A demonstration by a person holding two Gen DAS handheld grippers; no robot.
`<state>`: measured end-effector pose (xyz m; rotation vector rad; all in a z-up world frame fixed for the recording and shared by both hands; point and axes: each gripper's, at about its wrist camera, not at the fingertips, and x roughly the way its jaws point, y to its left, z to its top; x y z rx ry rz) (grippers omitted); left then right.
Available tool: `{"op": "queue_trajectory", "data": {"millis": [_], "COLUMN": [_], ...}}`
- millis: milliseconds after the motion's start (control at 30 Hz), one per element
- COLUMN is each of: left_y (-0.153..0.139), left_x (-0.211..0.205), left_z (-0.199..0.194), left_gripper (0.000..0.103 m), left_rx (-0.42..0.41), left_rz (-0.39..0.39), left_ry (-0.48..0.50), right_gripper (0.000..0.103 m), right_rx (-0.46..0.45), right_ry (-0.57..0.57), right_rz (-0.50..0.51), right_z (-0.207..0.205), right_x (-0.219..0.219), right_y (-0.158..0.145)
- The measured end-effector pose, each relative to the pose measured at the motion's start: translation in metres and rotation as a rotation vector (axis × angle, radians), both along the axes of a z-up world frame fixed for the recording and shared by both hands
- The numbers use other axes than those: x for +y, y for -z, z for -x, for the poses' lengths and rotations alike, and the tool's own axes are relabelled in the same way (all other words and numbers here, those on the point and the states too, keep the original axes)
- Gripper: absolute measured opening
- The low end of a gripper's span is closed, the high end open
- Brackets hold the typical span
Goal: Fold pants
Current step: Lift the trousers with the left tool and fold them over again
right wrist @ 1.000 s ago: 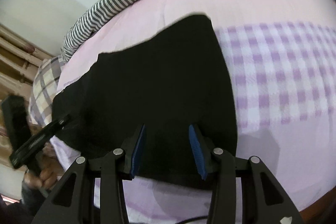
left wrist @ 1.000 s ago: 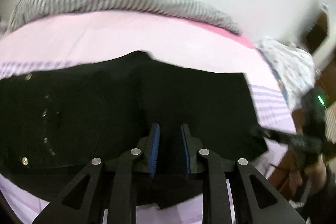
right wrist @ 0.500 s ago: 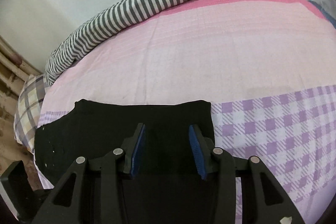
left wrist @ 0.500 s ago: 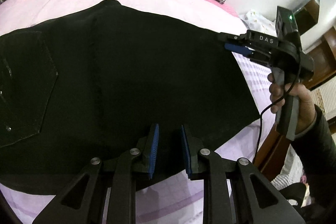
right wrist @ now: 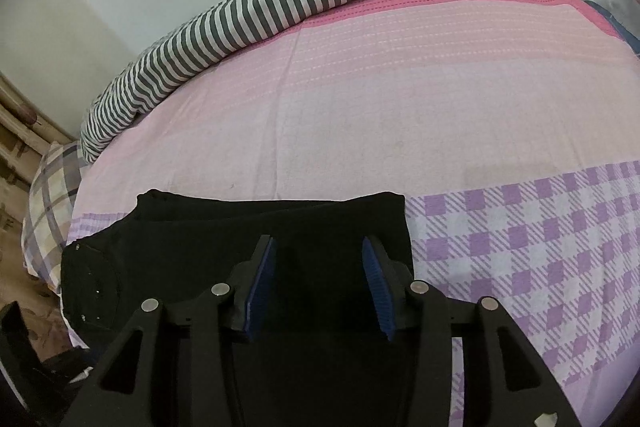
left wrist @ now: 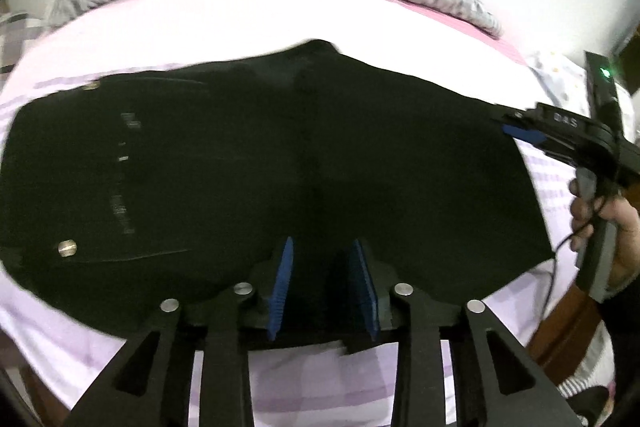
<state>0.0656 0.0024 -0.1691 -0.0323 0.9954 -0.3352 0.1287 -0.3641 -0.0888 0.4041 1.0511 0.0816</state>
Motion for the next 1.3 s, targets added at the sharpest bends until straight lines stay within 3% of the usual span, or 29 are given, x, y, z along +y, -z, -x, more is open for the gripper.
{"op": "queue_trajectory", "data": {"millis": [133, 300, 567, 800, 1167, 1300], "left_y": [-0.001, -0.003, -0.014, 0.000, 0.040, 0.051], "left_x": [0.018, 0.047, 0.143, 0.212, 0.236, 0.239], "left_z": [0.004, 0.012, 0.042, 0.054, 0.042, 0.034], "left_gripper": [0.039, 0.040, 0.043, 0.045, 0.045, 0.045], "left_rx": [-0.023, -0.049, -0.116, -0.087, 0.025, 0.047], "left_rz": [-0.045, -0.028, 0.193, 0.313, 0.621, 0.661], "left_ry": [-0.068, -0.143, -0.340, -0.493, -0.545, -0.565], "right_gripper": [0.049, 0.049, 0.049, 0.055, 0.054, 0.054], "right_rx": [0.023, 0.038, 0.059, 0.061, 0.079, 0.073], "right_ry": [0.013, -0.005, -0.136, -0.250, -0.409, -0.427], "right_rz": [0.020, 0.016, -0.007, 0.021, -0.119, -0.150], "right_z": [-0.002, -0.002, -0.009, -0.021, -0.032, -0.028], "right_x": [0.007, 0.024, 0.093, 0.159, 0.235, 0.246], "right_y": [-0.003, -0.004, -0.003, -0.002, -0.005, -0.010]}}
